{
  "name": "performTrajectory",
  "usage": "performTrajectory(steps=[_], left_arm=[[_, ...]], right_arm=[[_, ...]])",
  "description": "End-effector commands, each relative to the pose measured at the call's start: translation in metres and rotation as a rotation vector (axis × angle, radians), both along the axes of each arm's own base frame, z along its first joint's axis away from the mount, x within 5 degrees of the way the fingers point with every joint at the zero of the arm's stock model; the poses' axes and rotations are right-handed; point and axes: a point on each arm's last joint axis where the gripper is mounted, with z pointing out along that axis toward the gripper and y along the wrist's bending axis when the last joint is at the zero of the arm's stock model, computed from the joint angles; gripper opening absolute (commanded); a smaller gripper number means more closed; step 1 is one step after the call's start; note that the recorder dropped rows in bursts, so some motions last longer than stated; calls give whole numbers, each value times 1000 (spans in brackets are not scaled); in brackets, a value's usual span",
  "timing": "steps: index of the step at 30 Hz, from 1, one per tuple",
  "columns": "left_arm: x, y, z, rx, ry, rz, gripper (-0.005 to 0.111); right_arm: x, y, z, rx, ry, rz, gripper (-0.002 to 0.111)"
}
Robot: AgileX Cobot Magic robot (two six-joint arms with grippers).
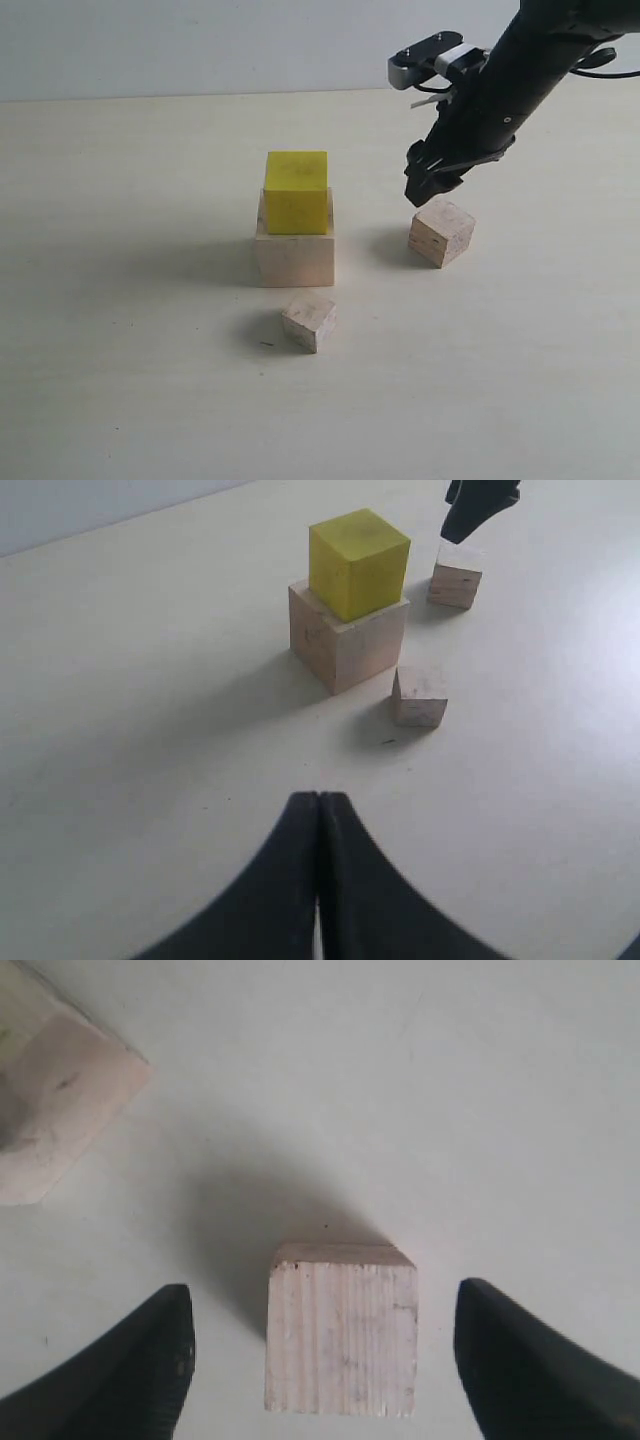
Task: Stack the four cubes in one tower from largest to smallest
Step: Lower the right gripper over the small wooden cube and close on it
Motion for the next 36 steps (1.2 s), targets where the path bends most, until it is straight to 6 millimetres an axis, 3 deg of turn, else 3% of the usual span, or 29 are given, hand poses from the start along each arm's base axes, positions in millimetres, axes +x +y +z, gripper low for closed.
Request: performTrajectory(steps=[1, 10, 36], left_arm=[[-1, 0, -1, -8, -10, -8, 0], [-1, 0, -1, -8, -10, -8, 0], [-1, 0, -1, -8, -10, -8, 0]], right_arm=[[2, 0, -6, -33, 14, 27, 69], [4, -1, -24, -61, 66, 32, 69], [5, -3, -38, -88, 108, -30, 69]])
